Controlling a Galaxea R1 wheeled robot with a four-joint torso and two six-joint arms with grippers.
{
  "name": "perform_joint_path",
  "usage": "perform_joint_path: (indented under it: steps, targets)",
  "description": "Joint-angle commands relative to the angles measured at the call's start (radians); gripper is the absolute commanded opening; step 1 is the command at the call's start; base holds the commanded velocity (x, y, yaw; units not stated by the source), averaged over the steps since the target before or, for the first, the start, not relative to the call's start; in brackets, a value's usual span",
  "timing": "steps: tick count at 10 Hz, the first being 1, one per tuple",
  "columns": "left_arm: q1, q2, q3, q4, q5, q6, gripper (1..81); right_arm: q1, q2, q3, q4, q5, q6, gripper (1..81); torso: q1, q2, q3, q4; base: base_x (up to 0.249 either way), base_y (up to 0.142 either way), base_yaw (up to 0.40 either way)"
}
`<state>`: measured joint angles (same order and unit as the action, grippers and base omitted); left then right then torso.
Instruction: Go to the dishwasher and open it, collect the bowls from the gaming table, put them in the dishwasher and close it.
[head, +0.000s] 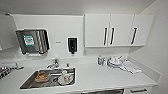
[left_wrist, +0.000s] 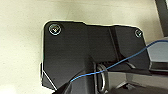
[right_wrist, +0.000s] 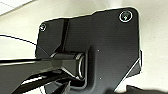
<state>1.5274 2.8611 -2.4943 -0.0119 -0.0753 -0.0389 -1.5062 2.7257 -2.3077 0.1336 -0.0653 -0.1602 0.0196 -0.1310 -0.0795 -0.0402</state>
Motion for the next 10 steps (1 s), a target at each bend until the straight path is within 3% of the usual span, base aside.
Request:
perform_joint_path:
  steps: [1, 4, 6, 7, 10]
  targets:
    - [-0.042, -0.049, 0.061, 0.004, 0.049, -0.001, 81.1, 0.062, -0.084, 0.117, 0.018, -0.09, -0.002, 81.1, 0.0, 0.0, 0.0, 0.0, 0.0, 0.0, 0.0]
    - [-0.023, -0.26, 0.355, 0.007, -0.043, -0.001, 81.1, 0.068, -0.274, 0.433, 0.024, -0.076, 0.008, 81.1, 0.0, 0.0, 0.0, 0.0, 0.0, 0.0, 0.0]
    - [-0.026, -0.378, 0.507, 0.007, -0.046, -0.001, 81.1, 0.083, -0.391, 0.635, 0.024, -0.076, 0.008, 81.1, 0.0, 0.0, 0.0, 0.0, 0.0, 0.0, 0.0]
    - [-0.029, -0.443, 0.583, 0.007, -0.057, -0.001, 81.1, 0.105, -0.464, 0.747, 0.024, -0.076, 0.008, 81.1, 0.064, -0.1, 0.0, 0.0, 0.0, 0.0, 0.0]
    - [-0.03, -0.576, 0.724, 0.006, -0.113, -0.002, 81.1, 0.16, -0.634, 0.978, 0.023, -0.074, 0.01, 81.1, 0.087, -0.138, 0.0, 0.0, 0.0, 0.0, 0.0]
